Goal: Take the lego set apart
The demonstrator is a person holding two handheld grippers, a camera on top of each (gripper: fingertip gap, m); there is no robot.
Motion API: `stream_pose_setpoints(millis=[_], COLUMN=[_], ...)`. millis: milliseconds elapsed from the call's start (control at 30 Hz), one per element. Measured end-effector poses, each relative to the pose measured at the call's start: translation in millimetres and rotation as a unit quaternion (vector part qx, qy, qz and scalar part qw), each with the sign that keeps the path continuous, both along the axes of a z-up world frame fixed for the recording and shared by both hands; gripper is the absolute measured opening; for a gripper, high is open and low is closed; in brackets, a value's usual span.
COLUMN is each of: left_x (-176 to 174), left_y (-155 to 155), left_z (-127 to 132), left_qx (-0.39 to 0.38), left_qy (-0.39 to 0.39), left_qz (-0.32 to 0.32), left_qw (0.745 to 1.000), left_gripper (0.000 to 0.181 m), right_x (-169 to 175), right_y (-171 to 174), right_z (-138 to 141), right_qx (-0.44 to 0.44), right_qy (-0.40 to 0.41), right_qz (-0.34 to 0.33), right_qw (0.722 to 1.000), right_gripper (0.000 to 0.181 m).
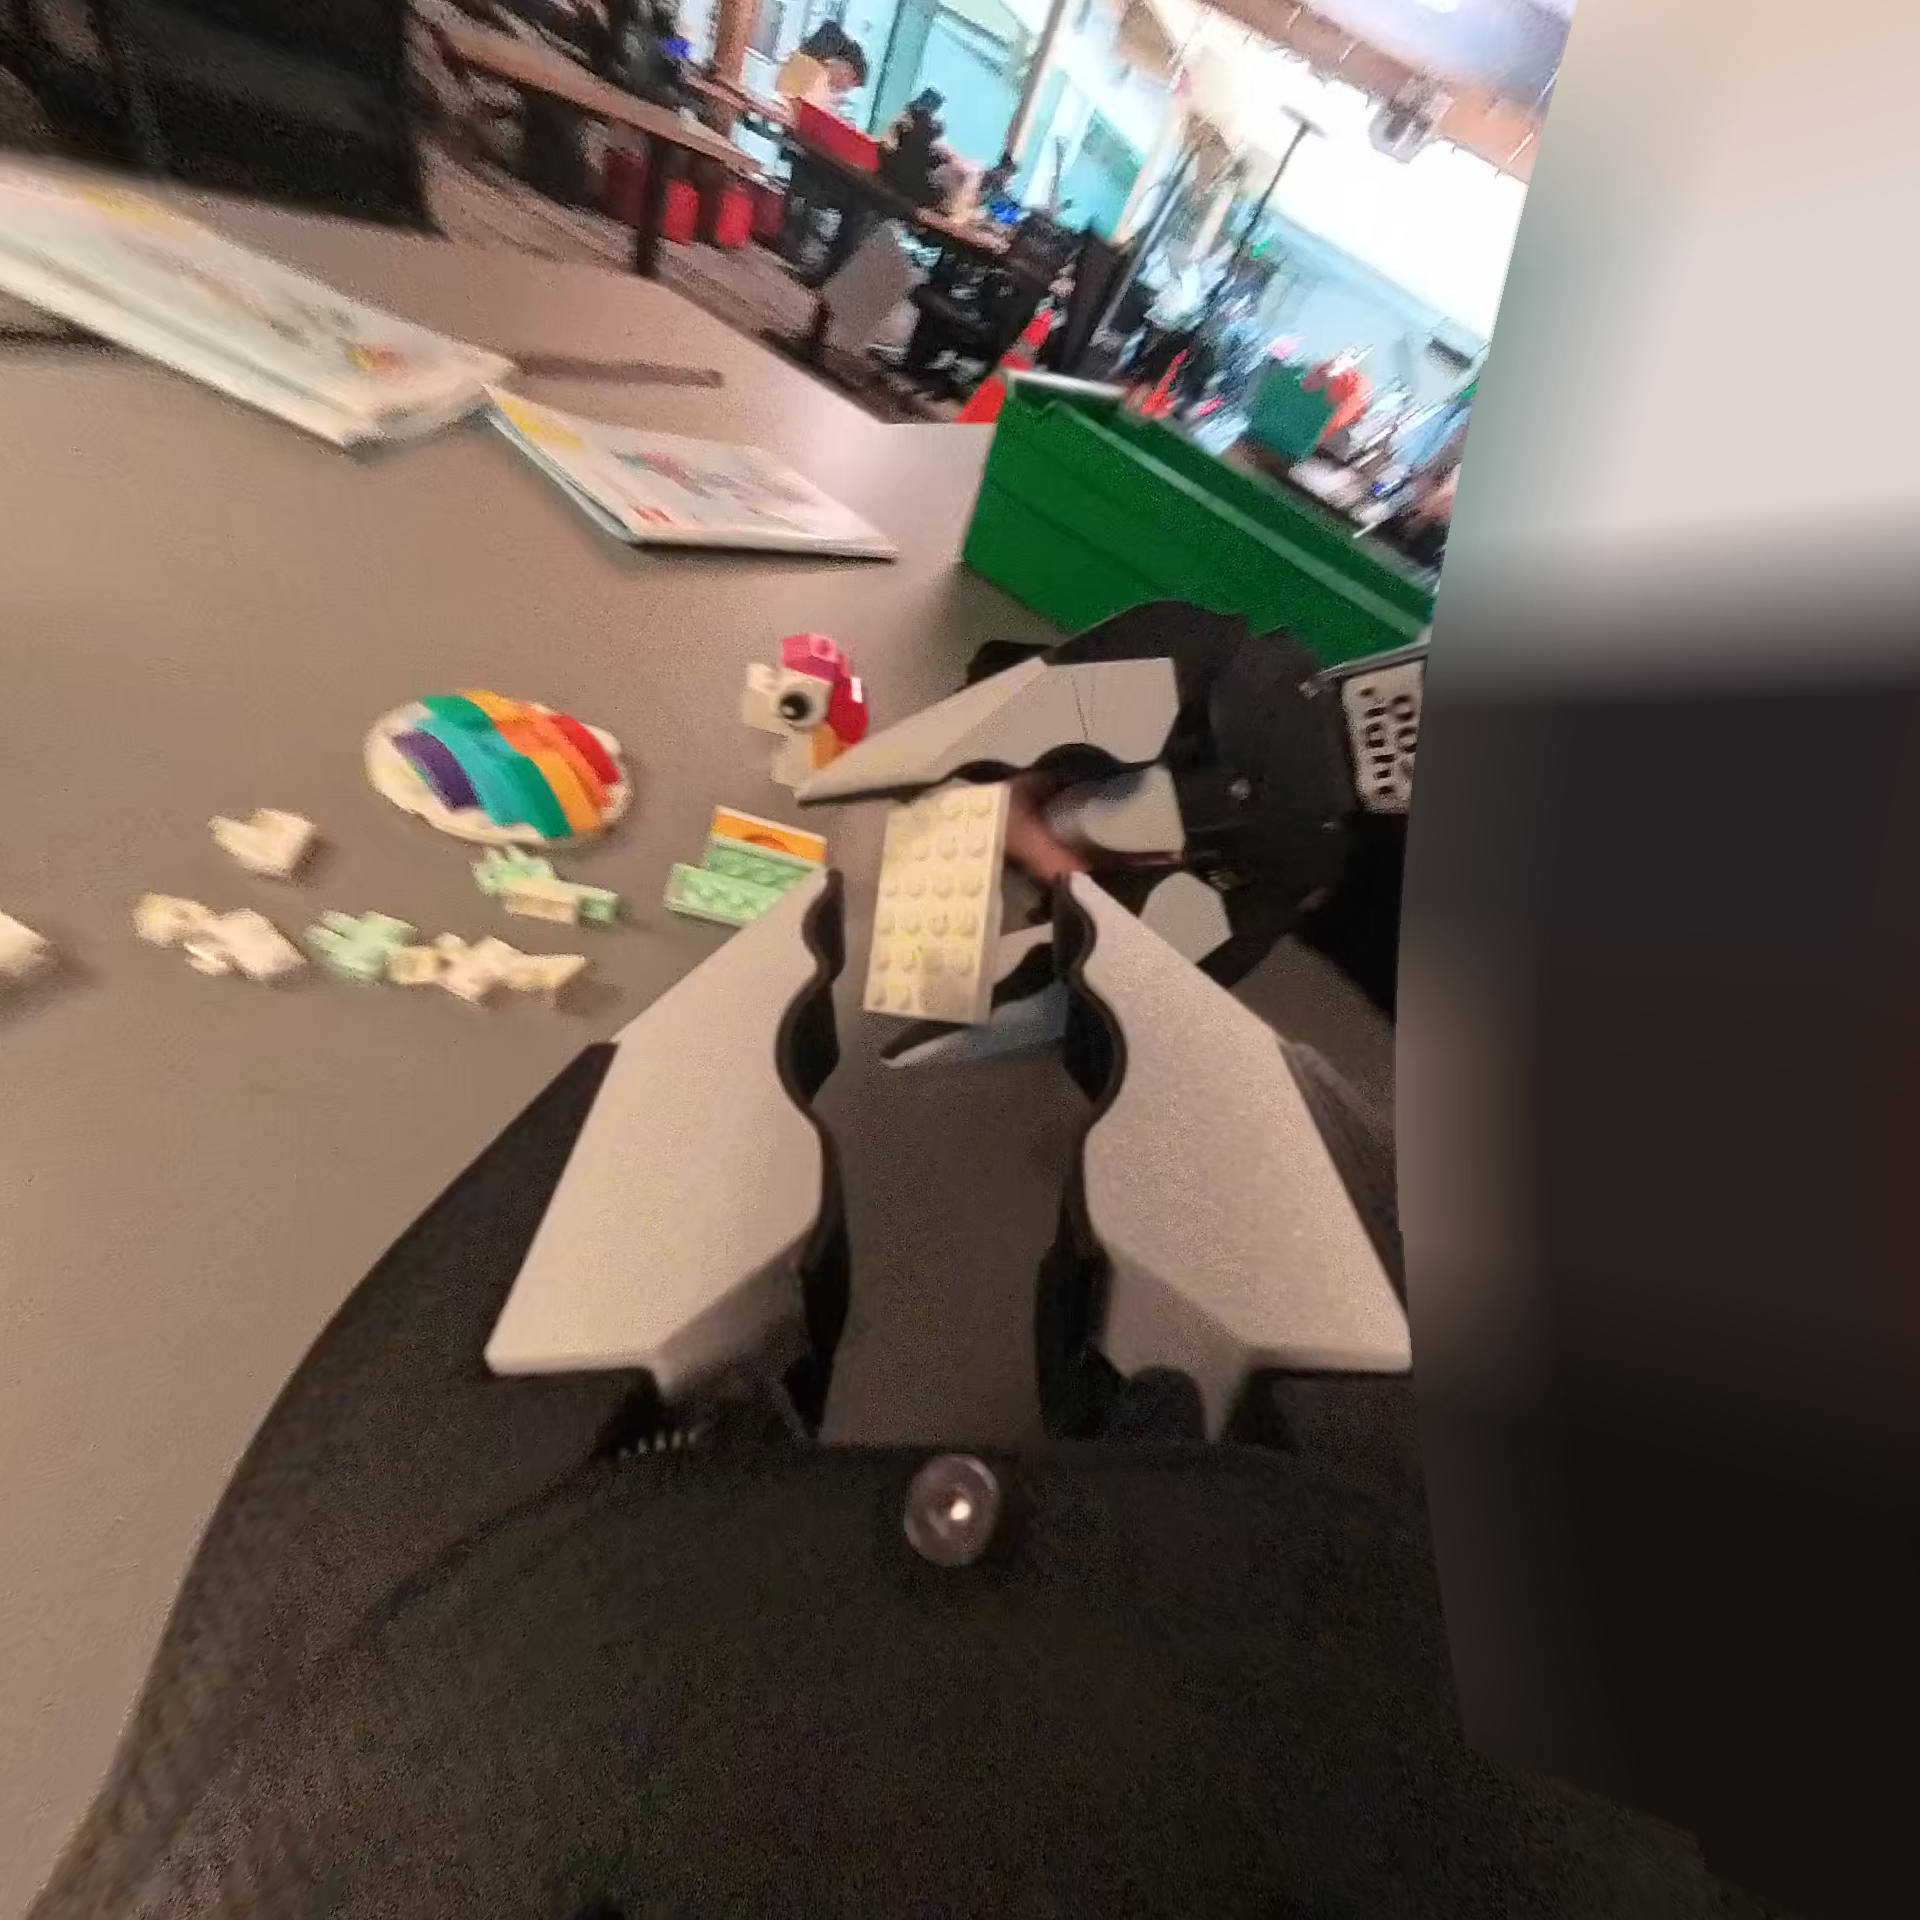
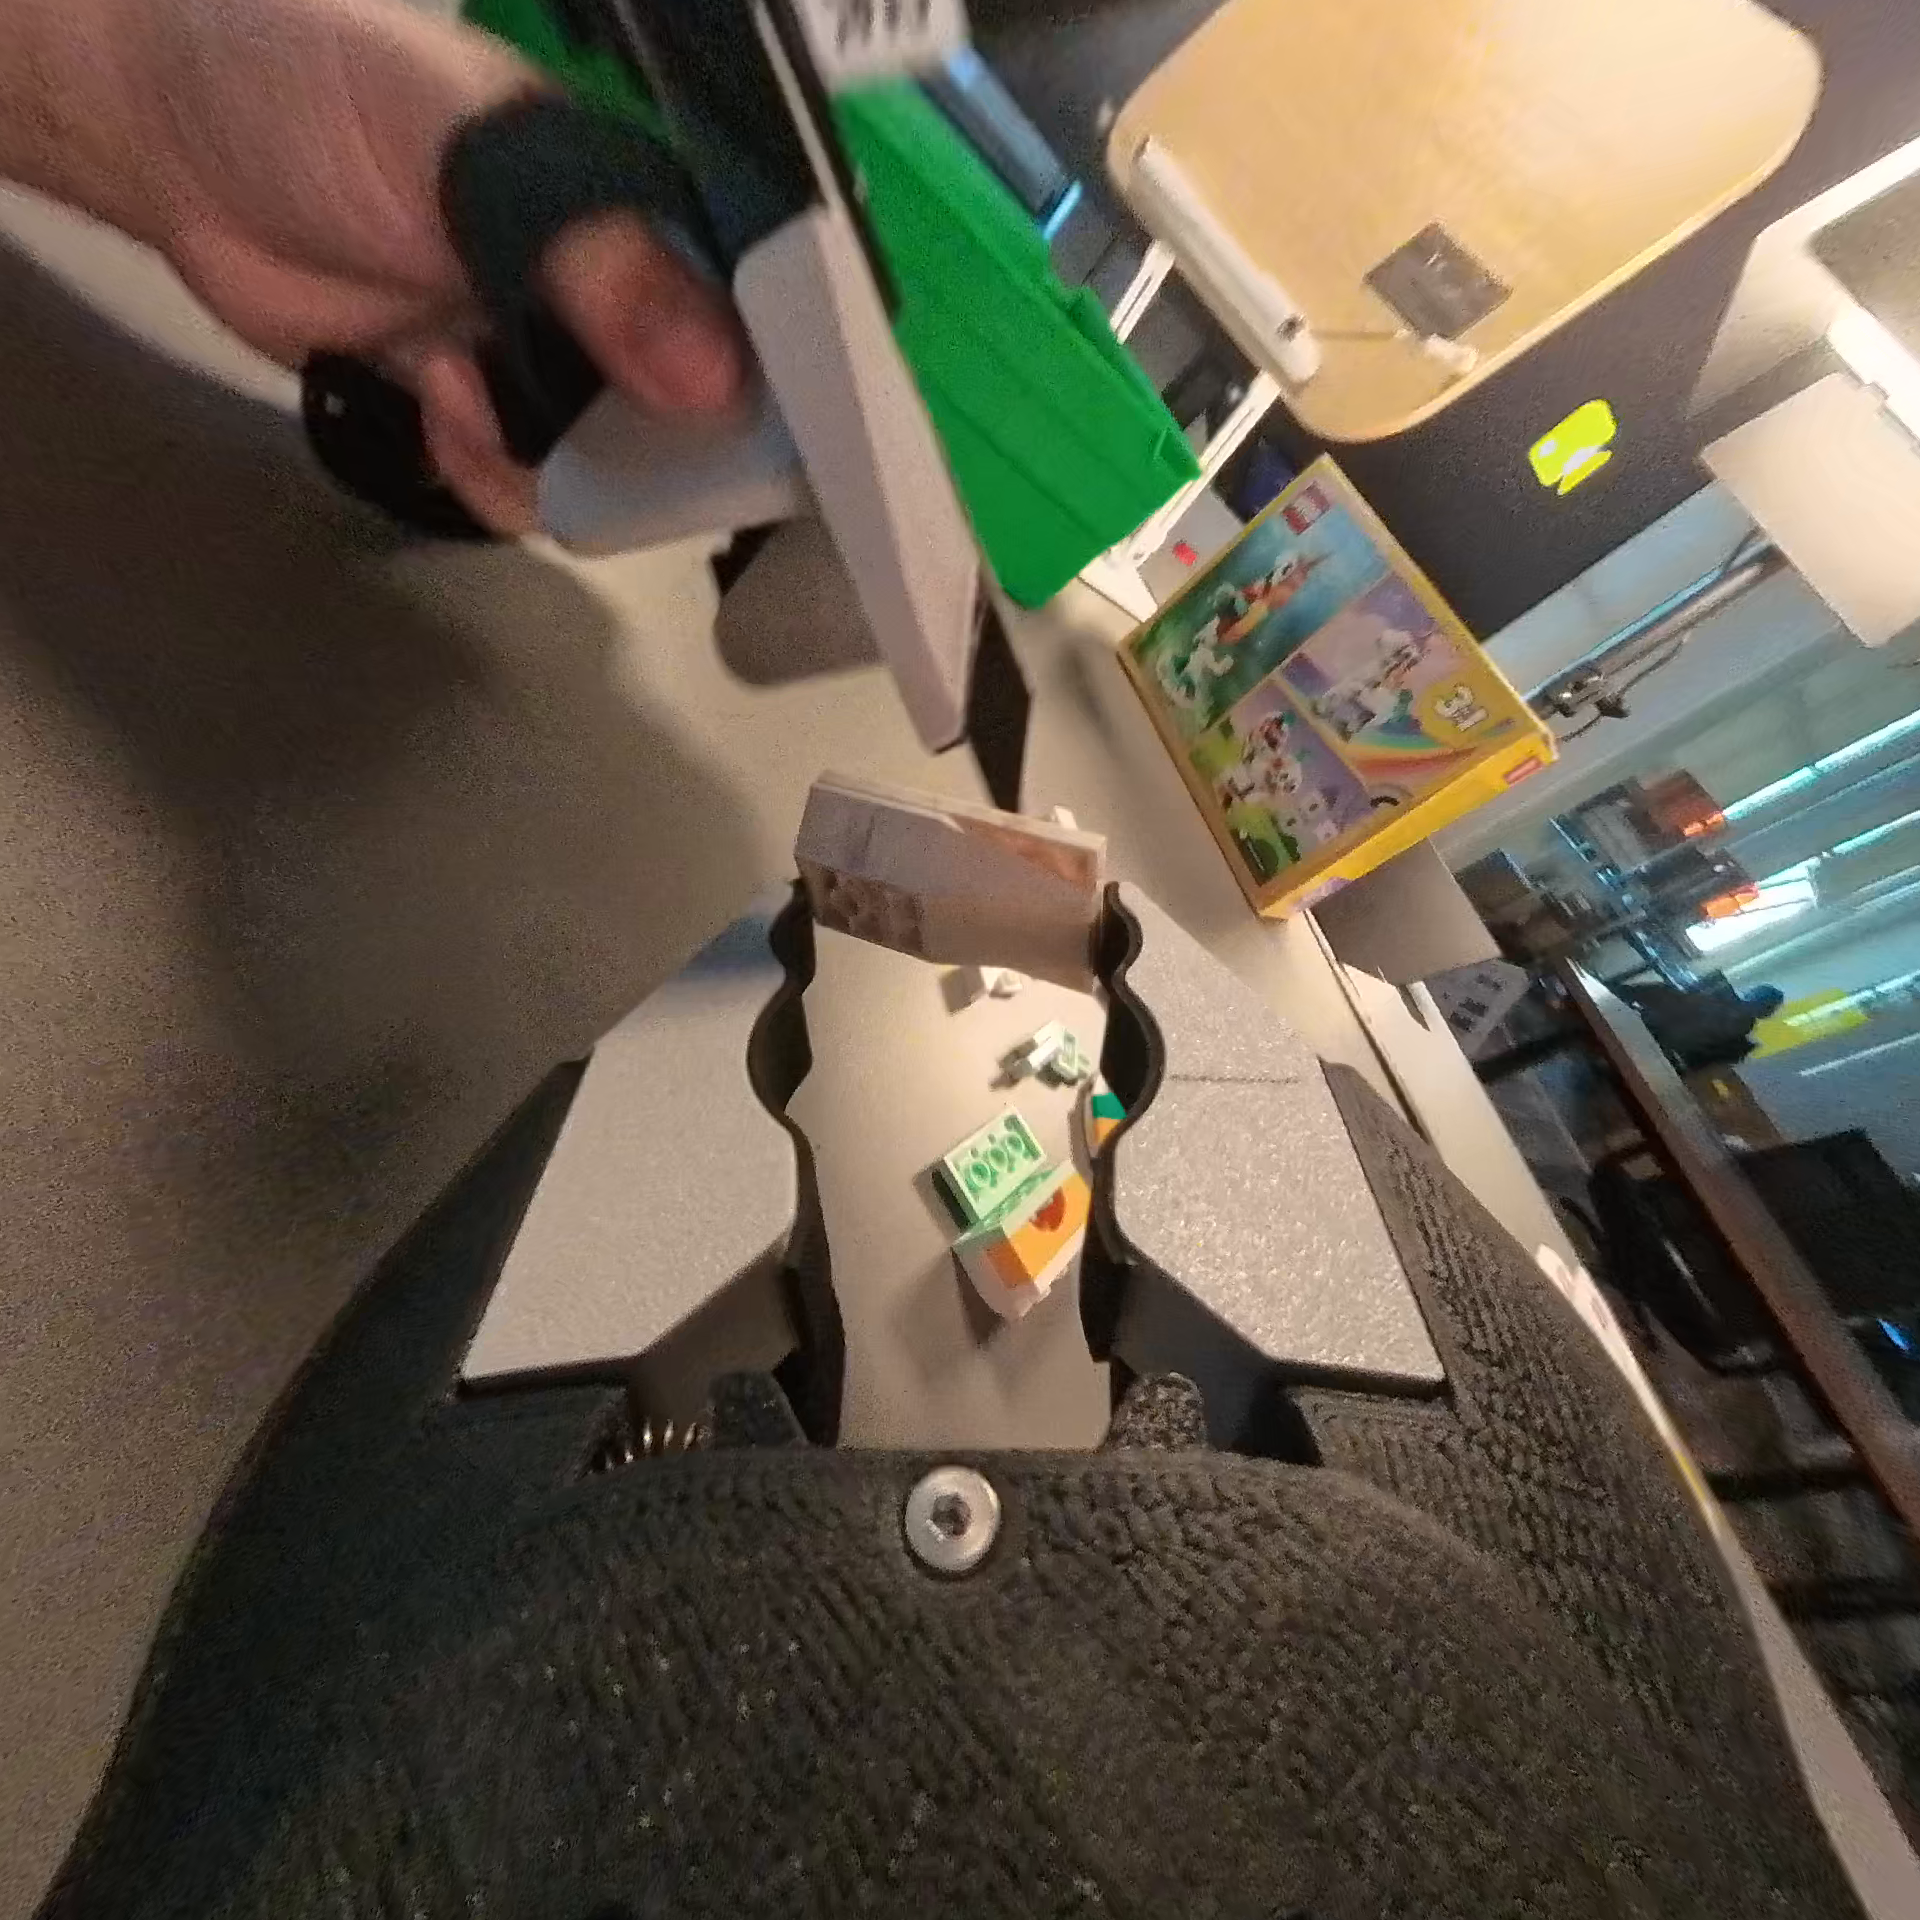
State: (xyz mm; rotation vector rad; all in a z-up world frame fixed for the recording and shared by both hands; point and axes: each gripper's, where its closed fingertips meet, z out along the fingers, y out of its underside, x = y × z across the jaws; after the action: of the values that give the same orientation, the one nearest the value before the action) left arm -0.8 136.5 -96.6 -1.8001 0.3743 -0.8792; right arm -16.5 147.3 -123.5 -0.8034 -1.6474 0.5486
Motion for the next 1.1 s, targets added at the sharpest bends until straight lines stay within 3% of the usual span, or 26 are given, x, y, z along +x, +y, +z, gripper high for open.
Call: stream_pose_setpoints(millis=[133,200,333,400,533,633,867,1100], left_x=[-1,5,10,11,8,-10,-12,-9], left_y=[5,5,4,2,2,7,3,-1], left_z=[-12,-17,-16,-16,-14,-23,-31,-33], left_qx=[0.038,0.040,0.039,0.029,0.009,-0.008,-0.022,-0.013], left_qy=[0.173,0.206,0.194,0.176,0.138,0.173,0.189,0.215], left_qz=[0.044,0.039,0.025,0.013,0.016,0.057,0.042,0.027], left_qw=[0.983,0.977,0.980,0.984,0.990,0.983,0.981,0.976], left_gripper=[0.038,0.033,0.021,0.005,0.005,0.005,0.005,0.004], right_x=[-1,-1,-1,-1,-1,1,4,4], right_y=[-1,-2,-4,-2,-4,-10,-23,-21], right_z=[-9,-11,-15,-16,-13,-1,-15,-14], right_qx=[0.060,0.088,0.126,0.131,0.099,0.053,0.098,0.085], right_qy=[-0.024,-0.029,-0.038,-0.042,-0.032,-0.005,-0.038,-0.039], right_qz=[-0.010,-0.010,-0.012,-0.017,-0.010,0.011,0.049,0.044], right_qw=[0.998,0.996,0.991,0.990,0.995,0.999,0.993,0.995], right_gripper=[0.054,0.054,0.054,0.054,0.054,0.054,0.033,0.035])
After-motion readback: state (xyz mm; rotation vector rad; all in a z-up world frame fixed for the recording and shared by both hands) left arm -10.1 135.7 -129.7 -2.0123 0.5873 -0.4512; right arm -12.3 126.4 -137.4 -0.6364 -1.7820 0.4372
